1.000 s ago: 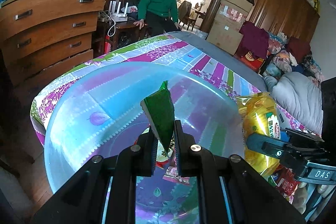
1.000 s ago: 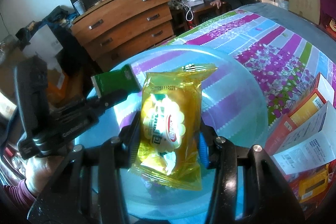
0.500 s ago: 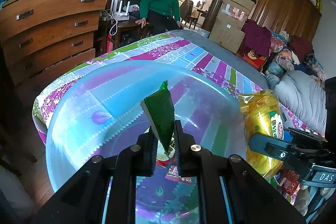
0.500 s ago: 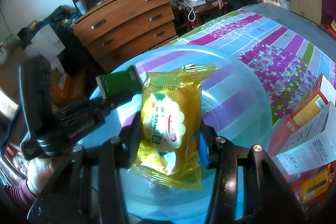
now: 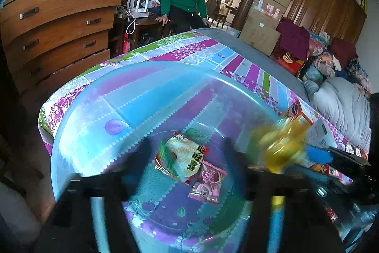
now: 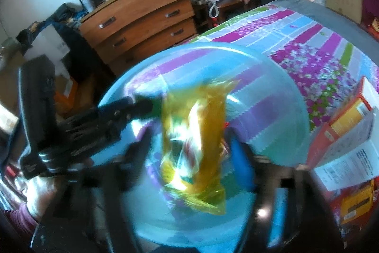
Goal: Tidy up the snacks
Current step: 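Swing both grippers back toward the snack pile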
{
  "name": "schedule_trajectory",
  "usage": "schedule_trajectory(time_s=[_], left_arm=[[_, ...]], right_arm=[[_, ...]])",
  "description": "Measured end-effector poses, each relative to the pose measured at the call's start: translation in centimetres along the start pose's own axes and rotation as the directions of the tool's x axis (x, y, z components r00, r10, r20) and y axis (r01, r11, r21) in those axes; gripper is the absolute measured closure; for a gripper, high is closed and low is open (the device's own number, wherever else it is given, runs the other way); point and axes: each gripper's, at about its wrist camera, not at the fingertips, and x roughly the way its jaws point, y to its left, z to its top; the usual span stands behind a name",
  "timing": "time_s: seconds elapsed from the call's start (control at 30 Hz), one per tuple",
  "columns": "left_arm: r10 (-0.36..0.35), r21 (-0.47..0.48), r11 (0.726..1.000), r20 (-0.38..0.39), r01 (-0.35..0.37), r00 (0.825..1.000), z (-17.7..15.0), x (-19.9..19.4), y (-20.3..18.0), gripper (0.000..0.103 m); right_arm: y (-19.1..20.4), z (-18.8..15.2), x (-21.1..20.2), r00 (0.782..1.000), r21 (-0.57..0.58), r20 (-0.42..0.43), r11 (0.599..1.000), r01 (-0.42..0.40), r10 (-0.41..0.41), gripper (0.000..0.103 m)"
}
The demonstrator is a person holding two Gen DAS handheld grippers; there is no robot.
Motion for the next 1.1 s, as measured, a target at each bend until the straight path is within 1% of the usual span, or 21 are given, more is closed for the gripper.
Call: schedule_trajectory(time_s=[0.07, 0.13, 0.23, 0.3, 0.33, 0.4, 0.43, 0.47, 0.5, 0.53, 0.57, 0.63, 0.7, 0.8, 0.87, 0.93, 0.97, 1.0, 1.03, 1.07, 1.1], left_arm=[[0.012, 0.006, 1.0, 0.017, -0.013, 1.0, 0.0, -0.3, -0.3, 0.026], [0.016, 0.004, 1.0, 0.018, -0.016, 1.0, -0.1, -0.4, -0.4, 0.026], [-0.002, -0.004, 1.0, 0.069, 0.002, 0.998, 0.0, -1.9, -1.0, 0.026], [-0.023, 0.019, 1.0, 0.107, 0.021, 0.994, 0.0, -3.2, -2.0, 0.026], [-0.043, 0.035, 0.999, 0.123, 0.039, 0.991, -0.1, -4.0, -2.8, 0.026], [-0.097, 0.081, 0.993, 0.145, 0.086, 0.985, -0.5, -5.5, -4.7, 0.026], [-0.129, 0.109, 0.988, 0.151, 0.113, 0.98, -0.8, -6.0, -5.8, 0.026], [-0.167, 0.142, 0.979, 0.153, 0.145, 0.974, -1.2, -6.4, -7.1, 0.026], [-0.212, 0.182, 0.966, 0.14, 0.185, 0.967, -1.9, -6.7, -8.7, 0.026], [-0.24, 0.2, 0.957, 0.126, 0.212, 0.963, -2.4, -6.8, -9.6, 0.026], [-0.279, 0.22, 0.942, 0.104, 0.252, 0.955, -3.1, -6.8, -10.8, 0.026], [-0.335, 0.248, 0.917, 0.05, 0.313, 0.941, -4.5, -6.4, -13.0, 0.026], [-0.357, 0.276, 0.898, 0.0, 0.343, 0.934, -6.0, -5.8, -15.0, 0.026], [-0.358, 0.309, 0.88, -0.068, 0.361, 0.931, -7.6, -4.7, -17.3, 0.026], [-0.357, 0.318, 0.874, -0.097, 0.369, 0.929, -8.2, -4.3, -18.4, 0.026], [-0.353, 0.331, 0.868, -0.112, 0.37, 0.929, -8.5, -4.2, -19.4, 0.026], [-0.353, 0.336, 0.867, -0.11, 0.369, 0.929, -8.5, -4.3, -19.6, 0.026], [-0.355, 0.339, 0.865, -0.105, 0.369, 0.929, -8.5, -4.4, -19.7, 0.026], [-0.356, 0.34, 0.865, -0.101, 0.368, 0.929, -8.6, -4.6, -19.5, 0.026], [-0.358, 0.337, 0.866, -0.098, 0.369, 0.929, -8.5, -4.7, -19.4, 0.026], [-0.359, 0.332, 0.867, -0.099, 0.371, 0.928, -8.6, -4.6, -19.4, 0.026]], right_arm=[[-0.1, -0.8, -1.5, 1.0, 0.014, 0.026, 1.0, -0.008, 0.007, 0.015], [-0.3, -1.7, -3.4, 0.998, 0.031, 0.063, 0.999, -0.014, 0.012, 0.015], [-0.7, -4.4, -7.9, 0.988, 0.03, 0.151, 0.999, -0.03, 0.025, 0.015], [-1.9, -7.2, -10.9, 0.984, 0.03, 0.179, 1.0, 0.002, -0.008, 0.015], [-3.0, -8.6, -11.8, 0.984, 0.037, 0.174, 0.999, 0.031, -0.037, 0.015], [-6.7, -11.7, -13.3, 0.981, 0.064, 0.12, 0.987, 0.146, -0.153, 0.015], [-8.9, -12.7, -13.4, 0.978, 0.084, 0.076, 0.978, 0.19, -0.196, 0.015], [-11.4, -13.7, -13.4, 0.968, 0.099, 0.026, 0.964, 0.248, -0.251, 0.015], [-13.4, -14.2, -13.3, 0.956, 0.106, -0.01, 0.95, 0.293, -0.293, 0.015], [-15.5, -14.6, -13.1, 0.944, 0.106, -0.052, 0.938, 0.329, -0.325, 0.015], [-18.1, -14.8, -12.8, 0.925, 0.099, -0.102, 0.921, 0.376, -0.366, 0.015], [-20.9, -14.3, -12.2, 0.901, 0.059, -0.137, 0.905, 0.422, -0.411, 0.015], [-23.2, -12.8, -10.8, 0.899, 0.02, -0.157, 0.909, 0.416, -0.408, 0.015], [-26.1, -11.1, -7.8, 0.899, -0.006, -0.199, 0.917, 0.398, -0.391, 0.015], [-27.6, -10.9, -5.9, 0.895, -0.014, -0.228, 0.921, 0.39, -0.383, 0.014], [-28.0, -11.1, -5.1, 0.893, -0.022, -0.227, 0.918, 0.395, -0.389, 0.013], [-27.5, -11.0, -5.3, 0.902, -0.009, -0.225, 0.927, 0.375, -0.367, 0.014], [-26.5, -11.2, -5.9, 0.92, 0.012, -0.223, 0.943, 0.332, -0.322, 0.017], [-25.2, -11.3, -6.5, 0.938, 0.023, -0.215, 0.959, 0.284, -0.272, 0.018], [-22.7, -11.8, -7.4, 0.959, 0.0, -0.2, 0.978, 0.206, -0.202, 0.018], [-21.1, -12.2, -8.0, 0.97, -0.011, -0.201, 0.991, 0.134, -0.133, 0.02]])
